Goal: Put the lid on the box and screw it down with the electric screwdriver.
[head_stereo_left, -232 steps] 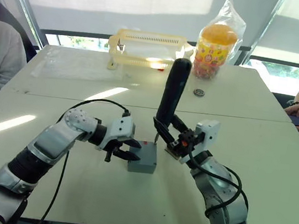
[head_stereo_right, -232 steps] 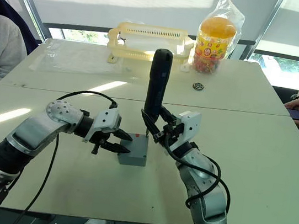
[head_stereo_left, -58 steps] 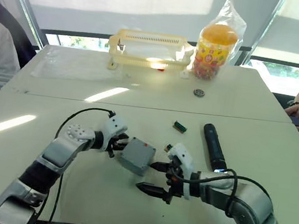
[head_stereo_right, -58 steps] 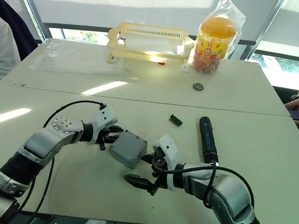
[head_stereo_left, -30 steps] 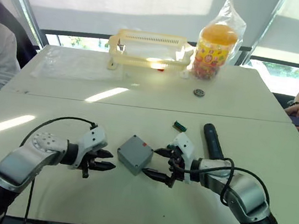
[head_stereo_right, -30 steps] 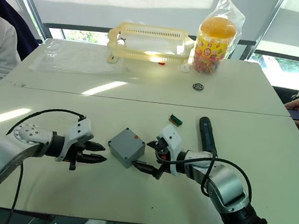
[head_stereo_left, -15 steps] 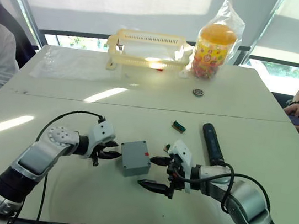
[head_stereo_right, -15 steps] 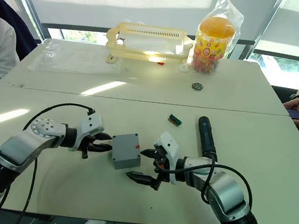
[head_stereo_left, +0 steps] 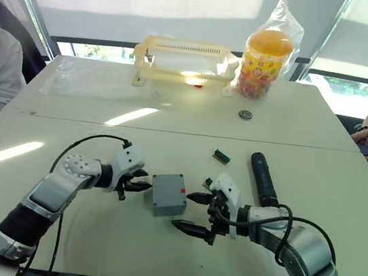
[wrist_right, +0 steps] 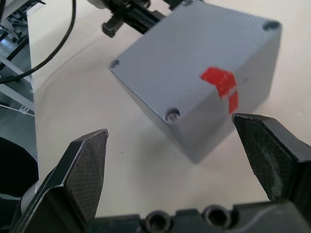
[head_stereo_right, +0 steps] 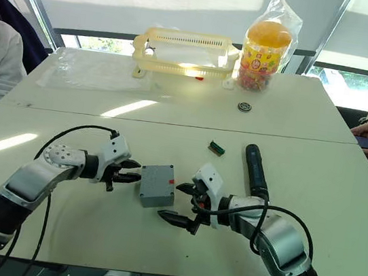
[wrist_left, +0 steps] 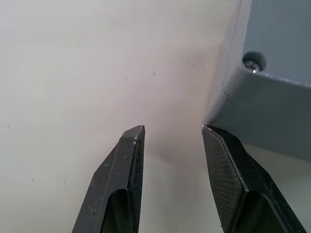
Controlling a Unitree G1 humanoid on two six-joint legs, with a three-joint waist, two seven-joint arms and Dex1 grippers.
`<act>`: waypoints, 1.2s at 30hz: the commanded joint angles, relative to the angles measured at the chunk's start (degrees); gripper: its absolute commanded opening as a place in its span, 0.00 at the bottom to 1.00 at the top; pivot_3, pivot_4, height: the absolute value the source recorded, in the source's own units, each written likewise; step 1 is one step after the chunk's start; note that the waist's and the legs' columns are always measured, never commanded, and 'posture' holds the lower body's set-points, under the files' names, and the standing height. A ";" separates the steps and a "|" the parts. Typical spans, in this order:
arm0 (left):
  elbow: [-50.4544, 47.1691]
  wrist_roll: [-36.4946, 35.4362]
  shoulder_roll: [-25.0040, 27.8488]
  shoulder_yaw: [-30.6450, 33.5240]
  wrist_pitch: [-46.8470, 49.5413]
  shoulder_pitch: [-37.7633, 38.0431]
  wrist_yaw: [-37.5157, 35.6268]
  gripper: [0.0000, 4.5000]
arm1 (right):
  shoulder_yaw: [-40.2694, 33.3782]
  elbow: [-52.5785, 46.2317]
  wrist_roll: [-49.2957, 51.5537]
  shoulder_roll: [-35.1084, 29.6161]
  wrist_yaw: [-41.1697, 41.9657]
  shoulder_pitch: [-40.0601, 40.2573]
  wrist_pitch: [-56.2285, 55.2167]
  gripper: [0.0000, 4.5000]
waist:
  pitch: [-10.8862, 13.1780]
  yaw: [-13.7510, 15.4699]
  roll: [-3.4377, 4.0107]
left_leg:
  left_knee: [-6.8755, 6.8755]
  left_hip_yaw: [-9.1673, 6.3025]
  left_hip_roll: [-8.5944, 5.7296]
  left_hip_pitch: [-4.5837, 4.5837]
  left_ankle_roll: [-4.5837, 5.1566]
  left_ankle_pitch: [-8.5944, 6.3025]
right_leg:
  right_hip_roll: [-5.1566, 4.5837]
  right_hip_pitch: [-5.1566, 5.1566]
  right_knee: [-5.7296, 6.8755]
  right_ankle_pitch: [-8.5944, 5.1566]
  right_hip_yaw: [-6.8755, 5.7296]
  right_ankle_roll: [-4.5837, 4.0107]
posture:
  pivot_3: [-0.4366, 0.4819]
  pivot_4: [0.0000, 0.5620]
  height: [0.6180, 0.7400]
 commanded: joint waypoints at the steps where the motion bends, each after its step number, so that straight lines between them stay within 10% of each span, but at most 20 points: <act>1: -1.03 0.65 0.13 1.14 -1.57 -0.76 0.39 0.42 | -2.86 -4.54 1.80 -1.95 0.55 0.23 0.83 0.99 | 0.00 0.00 0.00 | 0.00 0.00 0.00 0.00 0.00 0.00 | 0.00 0.00 0.00 0.00 0.00 0.00 | 0.48 0.27 1.00; 10: -7.23 -7.14 5.28 9.37 6.21 -0.50 -2.75 0.42 | -20.46 7.20 12.95 -8.75 6.01 -12.97 4.54 0.99 | 0.01 -0.42 -0.01 | -0.01 0.01 0.02 0.04 0.00 0.00 | 0.03 0.00 0.03 0.00 0.01 -0.01 | 0.48 0.27 1.00; 17: -17.29 -14.09 13.68 11.76 13.26 0.26 -8.78 0.42 | -10.87 37.52 -6.72 -2.05 5.01 -23.18 -18.34 0.99 | 0.02 -0.42 -0.04 | -0.03 0.06 0.01 0.04 0.00 0.00 | 0.01 0.00 0.02 0.00 0.03 0.00 | 0.48 0.27 1.00; 25: -22.90 -19.17 15.78 13.49 18.79 -1.60 -7.22 0.42 | -7.62 61.02 -16.20 4.84 7.27 -30.11 -35.53 0.23 | 0.07 -0.45 0.03 | -0.04 0.11 0.01 0.01 -0.10 0.06 | 0.00 -0.05 0.04 0.01 0.07 0.00 | 0.48 0.27 1.00; 36: -24.96 -20.88 15.99 12.85 20.25 0.99 -3.98 0.42 | -8.73 70.17 -20.18 7.75 7.21 -33.75 -42.84 0.23 | 0.07 -0.46 0.03 | -0.08 0.08 0.02 0.03 -0.36 0.21 | 0.00 -0.05 0.10 0.01 0.07 -0.01 | 0.48 0.27 1.00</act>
